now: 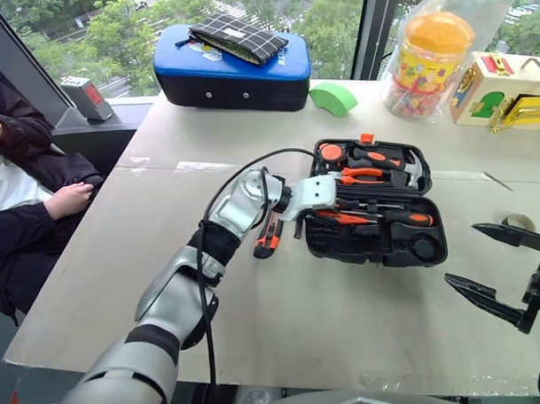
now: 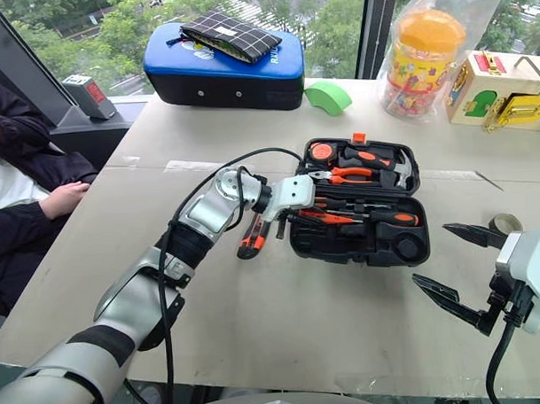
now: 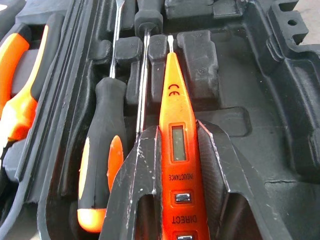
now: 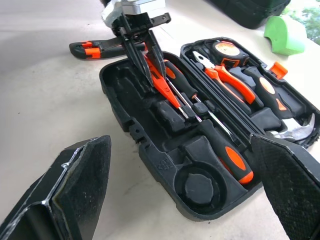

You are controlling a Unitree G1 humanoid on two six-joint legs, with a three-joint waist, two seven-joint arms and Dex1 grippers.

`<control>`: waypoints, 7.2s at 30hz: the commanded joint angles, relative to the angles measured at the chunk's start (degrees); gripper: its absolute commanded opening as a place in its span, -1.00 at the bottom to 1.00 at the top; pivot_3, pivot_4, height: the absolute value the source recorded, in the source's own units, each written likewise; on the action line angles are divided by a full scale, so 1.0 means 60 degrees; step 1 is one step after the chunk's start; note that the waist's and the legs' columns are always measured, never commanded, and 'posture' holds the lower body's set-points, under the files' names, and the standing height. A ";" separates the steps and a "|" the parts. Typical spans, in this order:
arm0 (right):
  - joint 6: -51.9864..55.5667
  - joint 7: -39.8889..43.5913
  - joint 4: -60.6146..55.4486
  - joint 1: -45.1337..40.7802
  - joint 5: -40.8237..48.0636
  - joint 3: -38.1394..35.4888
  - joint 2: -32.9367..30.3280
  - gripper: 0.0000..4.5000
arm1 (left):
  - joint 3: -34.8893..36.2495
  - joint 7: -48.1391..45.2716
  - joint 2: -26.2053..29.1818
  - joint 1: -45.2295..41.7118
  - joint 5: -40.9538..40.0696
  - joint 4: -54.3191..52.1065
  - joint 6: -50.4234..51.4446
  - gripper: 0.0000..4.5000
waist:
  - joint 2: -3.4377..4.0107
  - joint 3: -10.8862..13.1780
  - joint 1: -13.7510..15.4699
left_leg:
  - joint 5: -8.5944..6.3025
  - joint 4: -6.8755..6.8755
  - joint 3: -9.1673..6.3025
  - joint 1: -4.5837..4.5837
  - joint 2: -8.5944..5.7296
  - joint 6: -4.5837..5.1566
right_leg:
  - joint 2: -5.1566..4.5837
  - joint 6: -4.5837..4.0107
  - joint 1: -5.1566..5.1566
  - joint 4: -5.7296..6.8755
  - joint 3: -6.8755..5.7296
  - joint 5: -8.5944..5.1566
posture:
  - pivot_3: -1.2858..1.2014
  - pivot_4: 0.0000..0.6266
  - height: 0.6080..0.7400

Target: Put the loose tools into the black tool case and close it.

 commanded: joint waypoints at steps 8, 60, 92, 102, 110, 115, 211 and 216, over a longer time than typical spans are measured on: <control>0.0135 -0.0154 -0.0204 -0.0094 0.0091 -0.0252 -0.0046 1.00 | -0.0182 -0.0431 0.0053 0.0290 0.0522 -0.0696 0.0448 -0.81 | 0.0002 -0.0004 0.0005 | 0.0000 0.0002 -0.0013 -0.0002 0.0003 0.0000 | 0.0002 0.0002 0.0000 0.0000 -0.0006 0.0001 | 0.03 -0.52 1.00; 0.0043 -0.0875 -0.0721 0.0259 -0.0202 0.0389 0.0606 1.00 | 0.0660 0.1329 -0.0280 0.2514 -0.1300 -0.3369 0.5245 -0.95 | 0.0037 -0.0069 -0.0008 | 0.0004 0.0029 0.0011 0.0042 0.0005 -0.0006 | 0.0019 0.0000 0.0014 0.0103 0.0061 -0.0002 | 0.03 -0.52 1.00; -0.0154 -0.0841 -0.0440 -0.0161 -0.0511 0.1027 0.0571 1.00 | 0.0503 0.2666 -0.0327 0.2542 -0.0330 -0.2307 0.3110 -0.95 | 0.0017 -0.0061 -0.0007 | 0.0002 0.0016 0.0026 0.0120 0.0004 -0.0005 | 0.0035 0.0003 0.0025 0.0120 0.0143 -0.0004 | 0.03 -0.52 1.00; -0.0228 -0.0699 -0.0091 -0.0635 -0.0601 0.1464 0.0404 1.00 | 0.0441 0.2570 0.0210 0.2821 0.0113 -0.2289 0.2740 -0.95 | 0.0003 -0.0077 -0.0144 | 0.0002 0.0008 0.0042 0.0130 0.0018 -0.0005 | 0.0045 0.0001 0.0026 0.0132 0.0171 -0.0005 | 0.03 -0.52 1.00; -0.0274 -0.0490 0.0341 -0.1213 -0.0681 0.1876 0.0215 1.00 | 0.0364 0.2211 0.0882 0.3271 0.0194 -0.2804 0.2605 -0.95 | 0.0001 -0.0108 -0.0264 | 0.0002 -0.0014 0.0045 0.0145 0.0020 -0.0005 | 0.0055 0.0001 0.0031 0.0139 0.0203 -0.0006 | 0.03 -0.52 1.00; -0.0271 -0.0393 0.0529 -0.1529 -0.0752 0.2210 0.0188 1.00 | 0.0511 0.1326 0.1248 0.3752 -0.0288 -0.3539 0.1885 -0.95 | 0.0018 -0.0120 -0.0262 | 0.0001 -0.0016 0.0046 0.0150 0.0021 -0.0005 | 0.0052 0.0001 0.0025 0.0135 0.0202 -0.0007 | 0.03 -0.52 1.00; 0.0788 0.1064 -0.0163 0.1061 0.0594 -0.2096 -0.0081 1.00 | 0.0186 -0.1450 0.0131 0.0891 -0.1441 -0.3490 0.4585 -0.47 | 0.0007 -0.0036 -0.0013 | 0.0000 0.0010 -0.0066 -0.0002 -0.0013 -0.0001 | 0.0094 0.0033 0.0000 0.0040 0.0209 -0.0020 | 0.03 -0.52 1.00; 0.0793 0.0874 -0.0376 0.1163 0.0572 -0.2053 0.0081 1.00 | -0.0343 -0.0639 -0.0019 0.1229 -0.0592 -0.2694 0.4044 -0.96 | 0.0003 -0.0040 0.0016 | 0.0000 0.0014 -0.0068 -0.0003 -0.0015 -0.0001 | 0.0093 0.0032 0.0003 0.0043 0.0209 -0.0019 | 0.03 -0.52 1.00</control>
